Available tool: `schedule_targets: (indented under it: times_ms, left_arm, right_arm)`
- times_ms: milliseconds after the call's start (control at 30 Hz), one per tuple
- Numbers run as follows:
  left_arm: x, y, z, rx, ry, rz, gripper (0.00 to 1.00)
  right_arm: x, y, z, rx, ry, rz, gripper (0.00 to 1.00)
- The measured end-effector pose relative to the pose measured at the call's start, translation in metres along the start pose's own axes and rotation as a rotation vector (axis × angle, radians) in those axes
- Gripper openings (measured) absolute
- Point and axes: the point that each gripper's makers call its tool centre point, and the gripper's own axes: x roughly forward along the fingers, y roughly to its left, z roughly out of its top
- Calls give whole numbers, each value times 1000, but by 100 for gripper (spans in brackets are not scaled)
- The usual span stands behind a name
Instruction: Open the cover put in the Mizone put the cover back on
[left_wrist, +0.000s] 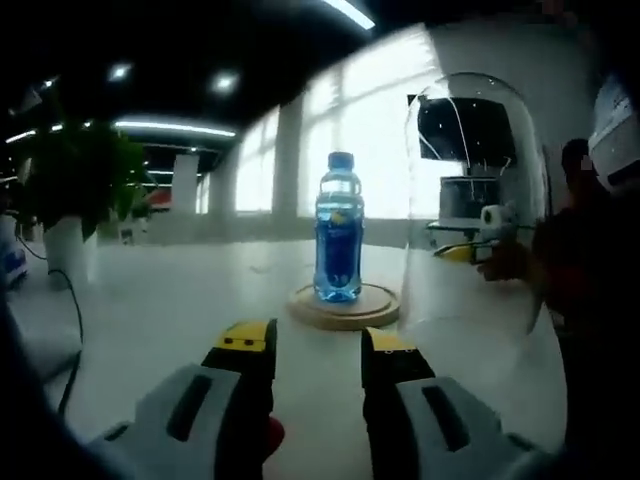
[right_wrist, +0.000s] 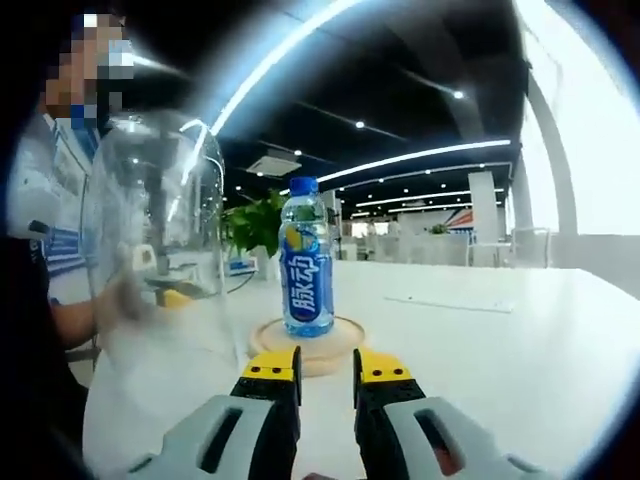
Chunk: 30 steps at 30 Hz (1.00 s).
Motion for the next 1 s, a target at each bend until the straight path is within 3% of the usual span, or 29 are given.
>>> schedule_targets:
  times_ms: [400,500,667,833,900,1000]
  left_arm:
    - [-12,-20,21,21,-42,-129,33]
    - [-12,-25,24,24,-42,-159,36]
    - [-13,-39,26,33,-24,-230,42]
    - [-12,-44,28,26,-10,-252,48]
    - [-11,-46,28,21,-2,-257,50]
    - [-7,-51,27,14,16,-277,56]
  right_arm:
    - [-12,18,7,-151,36,122,19]
    - [-15,28,6,-169,58,183,25]
    - [-19,41,12,-127,53,272,34]
    - [-19,43,23,-87,12,304,42]
    - [-17,48,28,-26,3,335,47]
    - [-14,54,31,-27,-4,359,51]
